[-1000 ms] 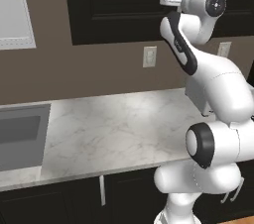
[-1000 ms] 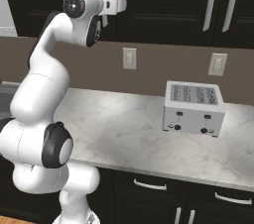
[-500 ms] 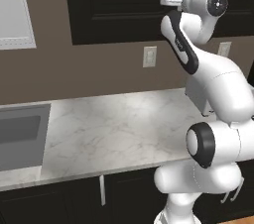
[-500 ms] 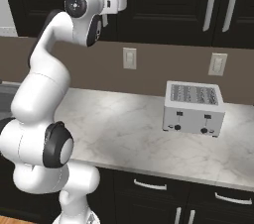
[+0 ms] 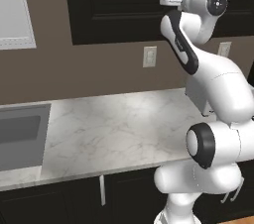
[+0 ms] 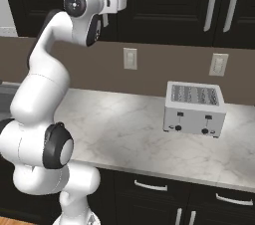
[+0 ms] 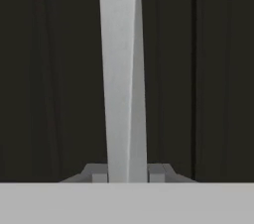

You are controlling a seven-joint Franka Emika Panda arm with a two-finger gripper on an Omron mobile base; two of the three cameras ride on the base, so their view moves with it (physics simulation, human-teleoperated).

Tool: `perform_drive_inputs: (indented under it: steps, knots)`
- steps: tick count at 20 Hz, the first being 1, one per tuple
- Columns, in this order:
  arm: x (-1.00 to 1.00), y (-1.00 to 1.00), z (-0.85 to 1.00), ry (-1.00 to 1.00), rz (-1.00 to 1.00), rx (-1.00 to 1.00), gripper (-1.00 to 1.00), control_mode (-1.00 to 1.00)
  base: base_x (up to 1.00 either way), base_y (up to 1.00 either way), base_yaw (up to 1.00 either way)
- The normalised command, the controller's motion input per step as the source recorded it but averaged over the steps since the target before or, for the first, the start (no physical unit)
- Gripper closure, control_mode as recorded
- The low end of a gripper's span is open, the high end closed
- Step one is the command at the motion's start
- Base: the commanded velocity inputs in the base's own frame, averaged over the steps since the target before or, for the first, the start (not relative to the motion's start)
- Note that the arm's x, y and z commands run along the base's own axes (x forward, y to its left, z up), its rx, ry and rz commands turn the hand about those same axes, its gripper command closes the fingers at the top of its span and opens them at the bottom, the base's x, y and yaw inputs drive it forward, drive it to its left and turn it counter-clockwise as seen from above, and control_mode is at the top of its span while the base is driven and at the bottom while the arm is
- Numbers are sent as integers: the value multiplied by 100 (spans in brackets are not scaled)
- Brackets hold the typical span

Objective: Open the cabinet and move the ladle to the pot. Then close the cabinet.

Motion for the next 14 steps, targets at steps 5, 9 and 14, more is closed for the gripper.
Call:
perform_drive_inputs:
  steps: [5, 9, 14]
  knots:
    - [-1, 0, 0, 4, 0, -1, 100, -100, 0, 0, 0]
    - [-49, 0, 0, 0, 0, -3, 100, -100, 0, 0, 0]
    - [-74, 0, 0, 0, -5, -1, 100, -100, 0, 0, 0]
